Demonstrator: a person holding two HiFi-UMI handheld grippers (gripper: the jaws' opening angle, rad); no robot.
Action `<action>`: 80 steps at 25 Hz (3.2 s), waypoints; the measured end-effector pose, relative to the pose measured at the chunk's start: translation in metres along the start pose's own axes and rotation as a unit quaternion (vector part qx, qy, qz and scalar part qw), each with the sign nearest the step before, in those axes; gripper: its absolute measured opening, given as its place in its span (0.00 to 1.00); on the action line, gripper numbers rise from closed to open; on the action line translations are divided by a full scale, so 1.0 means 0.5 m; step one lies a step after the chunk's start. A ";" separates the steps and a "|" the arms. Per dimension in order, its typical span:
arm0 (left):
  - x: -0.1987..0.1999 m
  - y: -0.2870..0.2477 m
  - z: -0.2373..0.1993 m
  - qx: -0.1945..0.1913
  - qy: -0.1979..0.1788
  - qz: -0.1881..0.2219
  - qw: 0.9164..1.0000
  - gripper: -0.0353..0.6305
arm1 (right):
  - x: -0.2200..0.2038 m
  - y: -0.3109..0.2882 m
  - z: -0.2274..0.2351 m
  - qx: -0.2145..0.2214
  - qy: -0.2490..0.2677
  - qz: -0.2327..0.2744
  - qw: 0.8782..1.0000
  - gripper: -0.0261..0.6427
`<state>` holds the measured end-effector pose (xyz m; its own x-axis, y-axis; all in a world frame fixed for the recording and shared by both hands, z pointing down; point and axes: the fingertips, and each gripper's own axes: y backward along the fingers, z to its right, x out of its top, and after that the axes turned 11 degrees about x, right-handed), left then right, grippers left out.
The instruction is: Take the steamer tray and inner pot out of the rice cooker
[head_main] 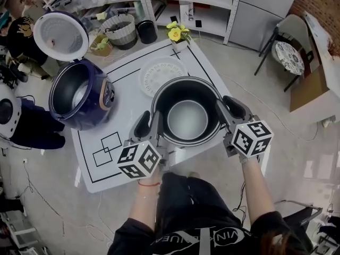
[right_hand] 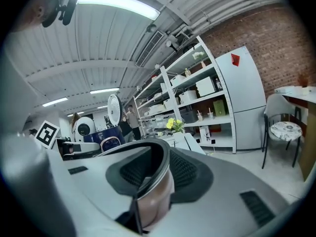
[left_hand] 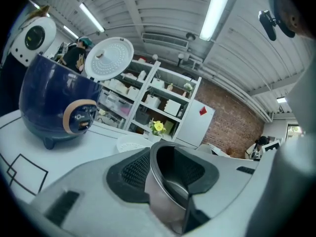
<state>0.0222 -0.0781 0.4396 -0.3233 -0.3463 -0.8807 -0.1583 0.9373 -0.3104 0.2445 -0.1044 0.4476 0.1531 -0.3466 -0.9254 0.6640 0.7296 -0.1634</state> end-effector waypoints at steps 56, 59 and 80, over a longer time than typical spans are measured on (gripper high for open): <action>0.240 0.273 -0.010 0.017 -0.149 0.165 0.975 0.09 | 0.167 0.095 -0.218 0.098 0.136 0.044 0.985 0.04; 0.233 0.278 -0.014 0.020 -0.147 0.165 0.975 0.09 | 0.161 0.101 -0.219 0.099 0.133 0.042 0.985 0.04; 0.203 0.282 -0.018 0.027 -0.142 0.149 0.978 0.09 | 0.133 0.109 -0.219 0.100 0.113 0.048 0.987 0.04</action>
<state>-0.0412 0.0186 0.3094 -0.0738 -0.0389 -0.9965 -0.0447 0.9984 -0.0357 0.2106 -0.0230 0.3396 0.0692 -0.1243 -0.9898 0.7893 0.6136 -0.0219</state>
